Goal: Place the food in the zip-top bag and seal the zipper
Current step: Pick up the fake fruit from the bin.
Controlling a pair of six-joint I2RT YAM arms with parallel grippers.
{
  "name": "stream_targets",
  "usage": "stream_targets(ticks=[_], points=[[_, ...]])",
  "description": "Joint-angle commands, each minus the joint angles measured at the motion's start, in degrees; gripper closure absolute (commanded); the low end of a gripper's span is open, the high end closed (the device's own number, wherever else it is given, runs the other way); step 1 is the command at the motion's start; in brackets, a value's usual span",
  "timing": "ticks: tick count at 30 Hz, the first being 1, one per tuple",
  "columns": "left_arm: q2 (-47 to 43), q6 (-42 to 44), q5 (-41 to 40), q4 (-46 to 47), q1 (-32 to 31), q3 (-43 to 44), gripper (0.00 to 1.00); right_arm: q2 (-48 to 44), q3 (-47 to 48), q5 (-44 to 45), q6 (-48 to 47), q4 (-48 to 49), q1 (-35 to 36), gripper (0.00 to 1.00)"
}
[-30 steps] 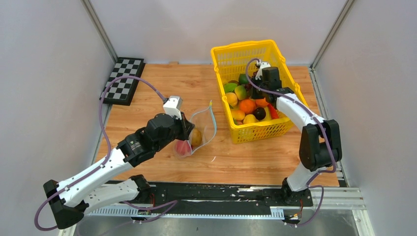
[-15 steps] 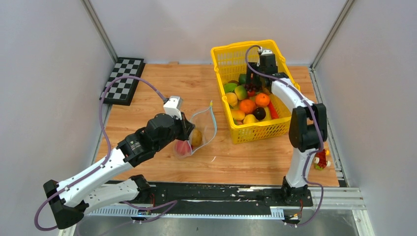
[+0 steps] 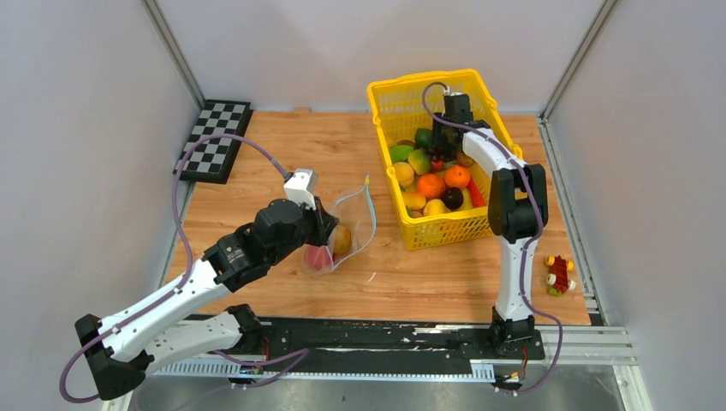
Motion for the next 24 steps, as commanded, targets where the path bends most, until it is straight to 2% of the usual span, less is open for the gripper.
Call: stream_targets(ticks=[1, 4, 9, 24], points=[[-0.5, -0.7, -0.4, 2.1, 0.2, -0.3, 1.0, -0.3, -2.2, -1.8, 0.3, -2.8, -0.2, 0.67], [-0.3, -0.6, -0.3, 2.2, 0.2, -0.3, 1.0, -4.2, -5.4, -3.2, -0.5, -1.3, -0.2, 0.85], [-0.3, -0.9, -0.3, 2.5, 0.2, -0.6, 1.0, -10.3, -9.4, -6.6, -1.5, 0.1, -0.2, 0.99], [0.3, -0.9, 0.2, 2.9, 0.2, -0.5, 1.0, -25.2, -20.1, -10.6, -1.4, 2.7, -0.2, 1.0]])
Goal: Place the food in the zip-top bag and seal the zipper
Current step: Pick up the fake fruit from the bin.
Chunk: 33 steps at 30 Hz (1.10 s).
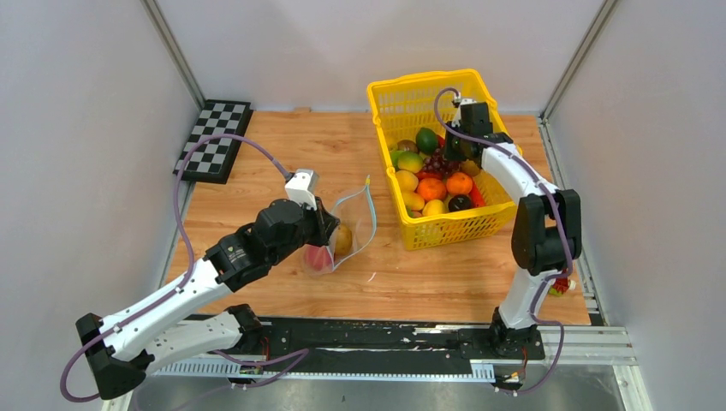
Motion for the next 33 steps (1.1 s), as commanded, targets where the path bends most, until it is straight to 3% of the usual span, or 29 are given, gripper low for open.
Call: stream_targets(ticks=[1, 17, 33], points=[[0.0, -0.7, 0.0, 2.4, 0.2, -0.2, 1.0, -6.7, -2.5, -2.8, -0.1, 2.1, 0.1, 1.0], [0.4, -0.6, -0.2, 2.4, 0.2, 0.2, 1.0, -23.5, -9.7, -8.1, 2.8, 6.5, 0.1, 1.0], [0.4, -0.7, 0.0, 2.5, 0.2, 0.3, 1.0, -33.3, -12.6, -17.8, 5.7, 9.2, 0.0, 1.0]])
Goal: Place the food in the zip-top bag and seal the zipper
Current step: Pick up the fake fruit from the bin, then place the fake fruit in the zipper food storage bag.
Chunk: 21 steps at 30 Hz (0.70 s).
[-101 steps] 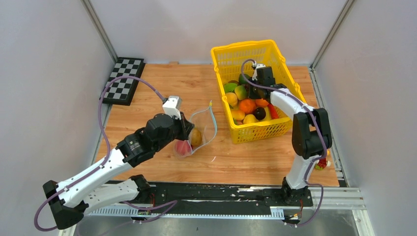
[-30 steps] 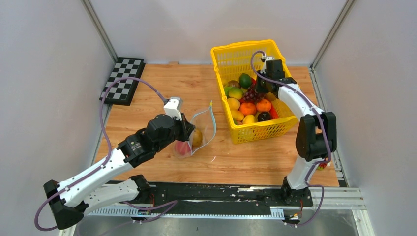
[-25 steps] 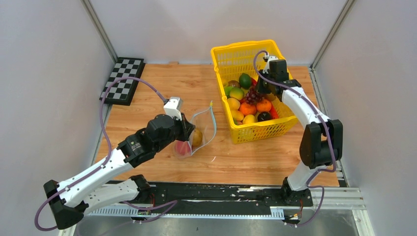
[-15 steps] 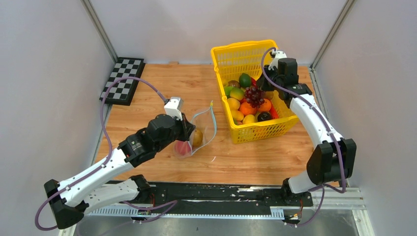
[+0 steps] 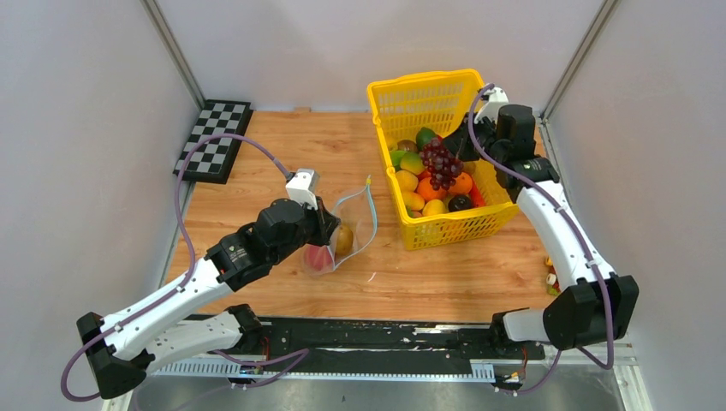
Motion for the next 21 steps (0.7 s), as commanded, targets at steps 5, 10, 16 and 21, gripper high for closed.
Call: stream_targets(ticks=[5, 10, 16, 21], points=[[-0.2, -0.6, 0.1, 2.2, 0.2, 0.2, 1.0, -8.4, -3.9, -5.4, 5.5, 10.2, 0.1, 1.0], [-0.4, -0.6, 0.0, 2.2, 0.2, 0.1, 1.0, -10.8, -4.5, -10.3, 8.3, 12.9, 0.1, 1.0], [-0.4, -0.6, -0.2, 2.4, 0.2, -0.1, 1.0, -13.4, -5.1, -13.8, 10.1, 14.5, 0.2, 1.0], [0.2, -0.6, 0.1, 2.9, 0.2, 0.0, 1.0, -16.9, -6.5, -8.2, 10.7, 15.1, 1.3, 1.0]])
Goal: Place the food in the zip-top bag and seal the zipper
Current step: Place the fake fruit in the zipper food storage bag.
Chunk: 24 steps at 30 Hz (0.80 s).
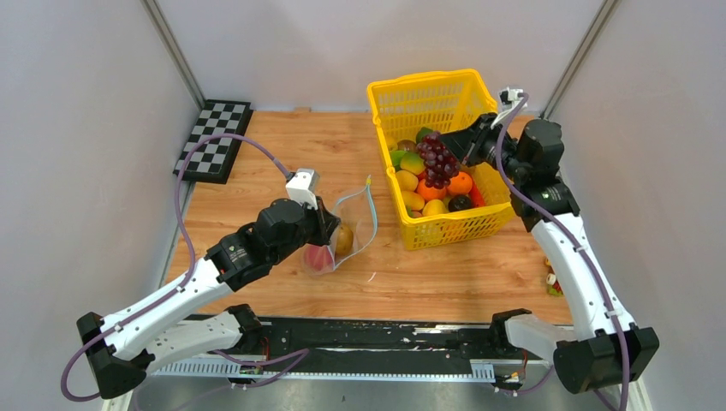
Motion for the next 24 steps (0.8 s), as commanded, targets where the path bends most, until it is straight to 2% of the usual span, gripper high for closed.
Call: stream_targets(ticks=[1, 9, 15, 24], points=[[0.4, -0.5, 0.0, 2.8, 0.2, 0.1, 1.0, -4.3, -0.7, 2.5, 1.6, 5.0, 0.9, 1.0], [0.3, -0.7, 0.1, 2.8, 0.2, -0.2, 1.0, -5.1, 2.1, -3.1, 1.2, 3.9, 3.1, 1.0], [0.3, -1.0, -0.8, 2.1, 0.2, 0.1, 1.0, -5.6, 2.2, -5.8, 2.9, 7.1, 5.7, 1.0], [0.3, -1.4, -0.5, 2.6, 0.2, -0.1, 1.0, -4.7, 2.3, -1.6, 3.1, 8.8, 14.2, 1.0]])
